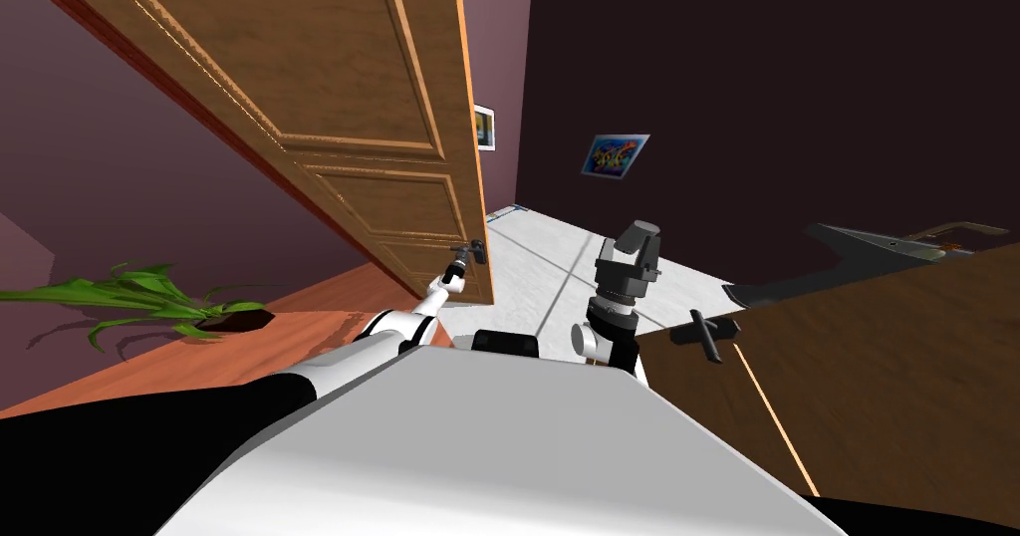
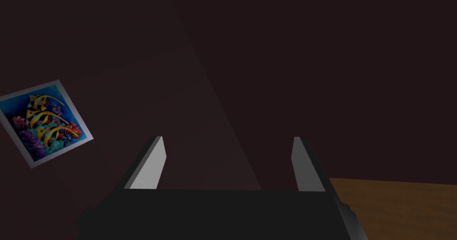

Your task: Push the door open

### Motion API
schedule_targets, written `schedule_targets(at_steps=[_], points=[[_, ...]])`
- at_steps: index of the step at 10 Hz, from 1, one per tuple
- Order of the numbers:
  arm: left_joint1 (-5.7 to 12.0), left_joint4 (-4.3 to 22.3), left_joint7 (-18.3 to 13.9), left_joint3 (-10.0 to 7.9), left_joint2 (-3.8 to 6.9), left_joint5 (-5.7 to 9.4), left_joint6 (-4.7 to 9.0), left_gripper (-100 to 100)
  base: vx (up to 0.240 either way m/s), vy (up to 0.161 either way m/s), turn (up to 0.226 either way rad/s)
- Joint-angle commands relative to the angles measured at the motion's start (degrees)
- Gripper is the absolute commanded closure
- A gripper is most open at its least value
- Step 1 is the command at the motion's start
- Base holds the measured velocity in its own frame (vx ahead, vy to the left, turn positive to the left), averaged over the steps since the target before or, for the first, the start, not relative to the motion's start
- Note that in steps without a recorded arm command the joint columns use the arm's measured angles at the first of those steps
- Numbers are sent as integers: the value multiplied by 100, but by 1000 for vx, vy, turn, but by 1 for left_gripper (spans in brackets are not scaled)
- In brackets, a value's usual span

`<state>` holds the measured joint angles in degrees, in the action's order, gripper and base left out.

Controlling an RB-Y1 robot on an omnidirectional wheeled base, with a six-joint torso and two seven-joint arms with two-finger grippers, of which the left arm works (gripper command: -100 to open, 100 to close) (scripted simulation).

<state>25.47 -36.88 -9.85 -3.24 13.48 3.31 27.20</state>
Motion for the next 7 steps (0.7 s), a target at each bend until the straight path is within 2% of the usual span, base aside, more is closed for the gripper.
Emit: schedule_targets(at_steps=[1, 5, 6, 7], points=[[-1, 28, 49, -109, 44, 36, 22, 100, 168, -127, 79], [-11, 71, 142, -309, 97, 101, 26, 100, 166, -109, 61], [-10, 135, 128, -290, 95, 94, 47, 100, 71, -34, 33], [-12, 151, 166, -384, 137, 129, 58, 100, 125, -59, 52]])
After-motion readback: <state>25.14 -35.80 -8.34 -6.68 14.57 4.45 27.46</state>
